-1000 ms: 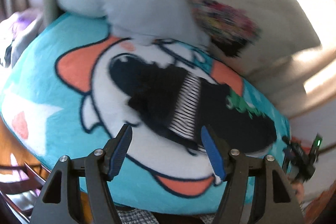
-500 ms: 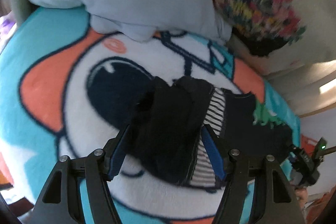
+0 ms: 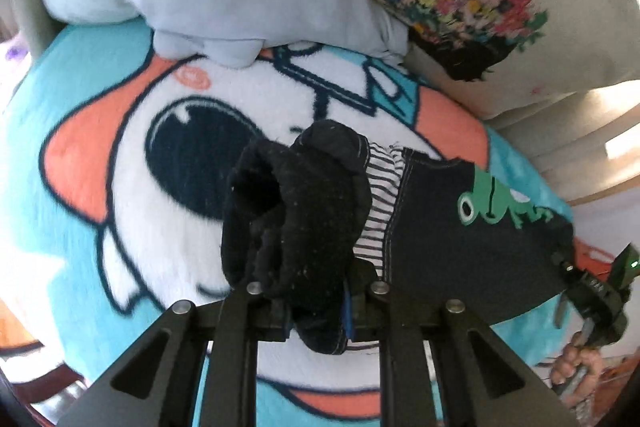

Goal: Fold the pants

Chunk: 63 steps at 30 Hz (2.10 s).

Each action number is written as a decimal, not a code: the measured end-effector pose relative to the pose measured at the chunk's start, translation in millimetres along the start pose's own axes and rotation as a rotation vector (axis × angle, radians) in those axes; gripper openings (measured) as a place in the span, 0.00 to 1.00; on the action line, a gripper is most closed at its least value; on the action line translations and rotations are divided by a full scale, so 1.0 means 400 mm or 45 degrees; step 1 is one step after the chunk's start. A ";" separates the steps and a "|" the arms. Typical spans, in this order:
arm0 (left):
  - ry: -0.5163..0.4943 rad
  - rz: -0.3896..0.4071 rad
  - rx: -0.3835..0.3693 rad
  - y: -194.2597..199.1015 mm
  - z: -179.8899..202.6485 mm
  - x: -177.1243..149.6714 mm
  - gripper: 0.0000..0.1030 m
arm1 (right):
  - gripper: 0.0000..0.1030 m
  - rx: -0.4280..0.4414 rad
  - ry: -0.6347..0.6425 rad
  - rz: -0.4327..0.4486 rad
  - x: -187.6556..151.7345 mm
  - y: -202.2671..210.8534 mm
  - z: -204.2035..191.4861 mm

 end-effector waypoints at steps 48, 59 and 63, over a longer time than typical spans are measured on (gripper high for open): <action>0.328 0.002 -0.297 0.084 -0.040 -0.053 0.40 | 0.36 0.325 -0.207 -0.478 -0.204 -0.063 0.031; 0.205 -0.144 -0.298 0.029 0.042 -0.070 0.05 | 0.06 0.227 -0.096 -0.438 -0.213 -0.030 0.014; 0.226 -0.094 -0.371 0.070 0.047 -0.030 0.05 | 0.05 0.243 -0.050 -0.364 -0.186 0.012 -0.016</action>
Point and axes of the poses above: each gripper's, at about its wrist camera, not at the fingertips, and y roughly against the way its jaws point, z to its right, x to its top, the point moved 4 cm from there along -y, roughly the way its jaws point, and after that the axes turned 12 degrees about -y, right-handed, at the moved point
